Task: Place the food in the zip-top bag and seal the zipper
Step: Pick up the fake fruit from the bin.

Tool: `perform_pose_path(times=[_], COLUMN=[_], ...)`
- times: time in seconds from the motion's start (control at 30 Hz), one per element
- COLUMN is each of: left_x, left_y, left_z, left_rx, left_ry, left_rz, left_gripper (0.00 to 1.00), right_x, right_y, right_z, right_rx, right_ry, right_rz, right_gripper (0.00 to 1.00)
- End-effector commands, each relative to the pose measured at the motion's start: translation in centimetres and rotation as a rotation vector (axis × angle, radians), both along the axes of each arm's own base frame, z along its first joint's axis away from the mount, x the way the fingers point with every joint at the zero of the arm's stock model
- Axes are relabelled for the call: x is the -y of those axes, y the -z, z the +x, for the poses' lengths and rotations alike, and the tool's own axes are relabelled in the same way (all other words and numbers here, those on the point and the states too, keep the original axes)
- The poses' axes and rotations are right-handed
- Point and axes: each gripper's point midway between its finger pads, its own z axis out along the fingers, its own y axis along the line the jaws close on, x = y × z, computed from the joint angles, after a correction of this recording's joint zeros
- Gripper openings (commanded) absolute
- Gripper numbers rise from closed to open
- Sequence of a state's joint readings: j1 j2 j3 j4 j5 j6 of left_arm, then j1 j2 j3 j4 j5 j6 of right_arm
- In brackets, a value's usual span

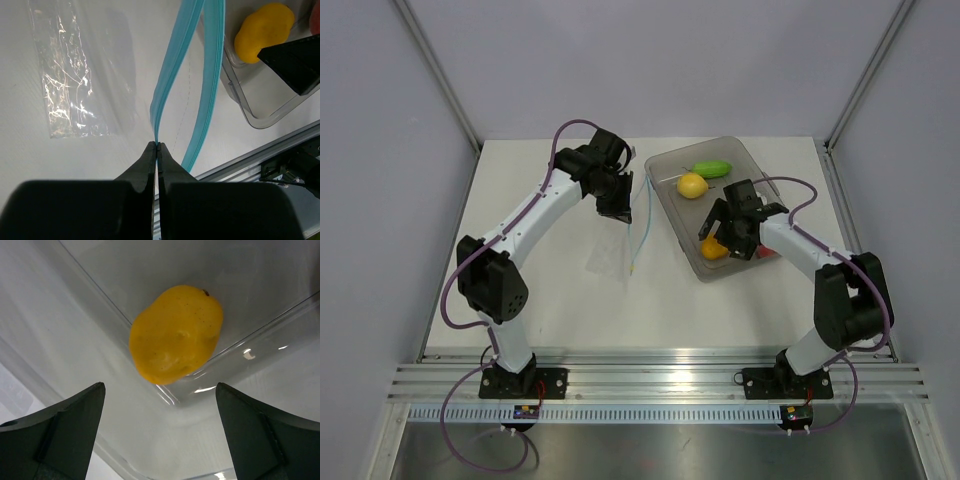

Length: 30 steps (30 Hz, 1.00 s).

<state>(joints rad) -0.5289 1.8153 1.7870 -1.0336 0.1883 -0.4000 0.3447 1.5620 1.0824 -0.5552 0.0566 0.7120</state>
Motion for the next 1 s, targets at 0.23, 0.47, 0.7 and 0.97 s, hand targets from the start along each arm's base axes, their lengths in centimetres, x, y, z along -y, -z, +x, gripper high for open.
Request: perform_pose_path(times=[0.23, 0.47, 0.7, 0.97], left_x=[0.5, 0.6, 0.5, 0.6], left_y=[-1.7, -1.5, -1.5, -1.7], left_z=[0.8, 1.0, 0.9, 1.0], left_rx=[0.062, 0.060, 0.060, 0.062], left_ry=[0.011, 0.016, 0.015, 0.015], left_rz=[-0.009, -0.007, -0.005, -0.007], left_gripper=[0.00, 0.00, 0.00, 0.00], right_x=[-0.2, 0.1, 0.9, -1.9], right_y=[2.3, 3.1, -1.2, -11.9], right_z=[3.1, 3.7, 3.8, 2.7], right_rx=[0.005, 0.002, 0.111, 0.354], right_ry=[0.136, 0.143, 0.120, -0.025], right_rz=[0.072, 0.058, 0.035, 0.086], right_gripper=[0.99, 0.74, 0.40, 0.36])
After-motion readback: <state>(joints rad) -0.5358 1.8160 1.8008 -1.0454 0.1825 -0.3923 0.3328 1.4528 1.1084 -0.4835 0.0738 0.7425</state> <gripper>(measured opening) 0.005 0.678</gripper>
